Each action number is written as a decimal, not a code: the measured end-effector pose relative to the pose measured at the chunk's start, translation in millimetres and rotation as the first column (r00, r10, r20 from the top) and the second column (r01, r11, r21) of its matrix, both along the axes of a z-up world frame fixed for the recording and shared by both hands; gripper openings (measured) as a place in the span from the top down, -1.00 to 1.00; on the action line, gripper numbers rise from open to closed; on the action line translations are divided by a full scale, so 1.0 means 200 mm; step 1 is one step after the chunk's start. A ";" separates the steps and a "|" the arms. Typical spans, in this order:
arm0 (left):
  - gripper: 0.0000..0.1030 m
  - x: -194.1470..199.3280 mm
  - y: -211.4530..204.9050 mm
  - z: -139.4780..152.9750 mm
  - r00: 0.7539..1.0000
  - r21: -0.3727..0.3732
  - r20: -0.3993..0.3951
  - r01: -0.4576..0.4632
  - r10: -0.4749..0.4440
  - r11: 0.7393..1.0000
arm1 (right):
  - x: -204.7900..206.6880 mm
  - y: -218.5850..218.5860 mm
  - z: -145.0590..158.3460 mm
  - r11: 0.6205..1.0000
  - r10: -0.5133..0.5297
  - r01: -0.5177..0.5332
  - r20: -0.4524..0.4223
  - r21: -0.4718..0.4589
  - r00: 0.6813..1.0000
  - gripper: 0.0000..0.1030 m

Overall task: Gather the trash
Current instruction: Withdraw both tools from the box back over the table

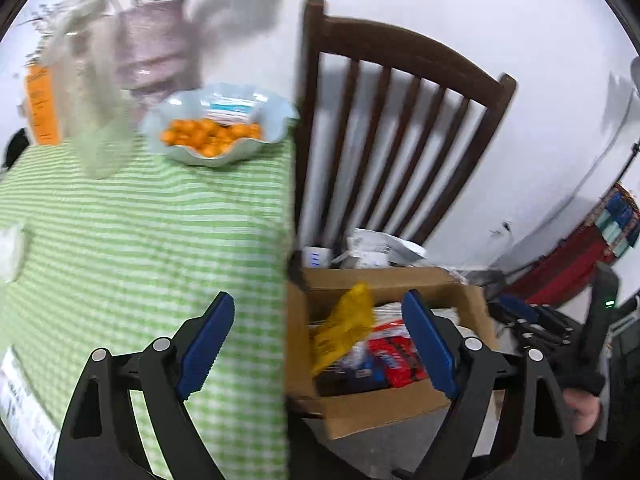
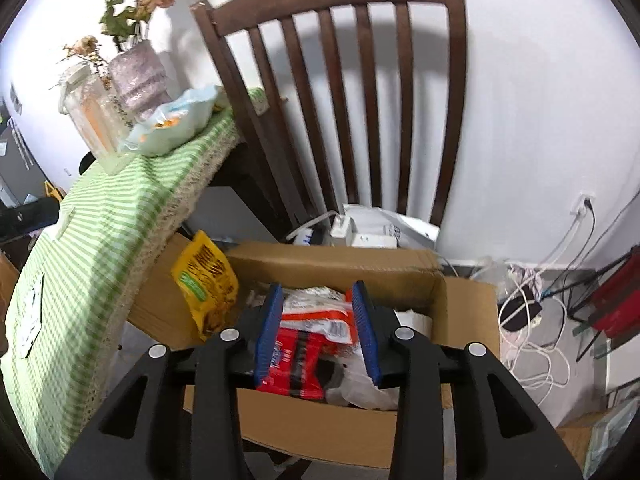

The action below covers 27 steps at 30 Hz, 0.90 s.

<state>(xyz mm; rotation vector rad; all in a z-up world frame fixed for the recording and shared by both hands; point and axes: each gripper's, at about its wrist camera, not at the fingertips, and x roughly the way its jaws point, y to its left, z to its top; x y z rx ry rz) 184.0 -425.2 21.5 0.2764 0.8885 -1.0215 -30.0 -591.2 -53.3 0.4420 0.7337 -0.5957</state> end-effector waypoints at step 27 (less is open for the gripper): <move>-0.52 0.57 1.53 -0.47 0.551 0.172 -0.034 -0.819 0.834 0.548 | 0.70 0.83 0.15 0.892 0.437 -0.433 0.002 -0.132 0.899 0.18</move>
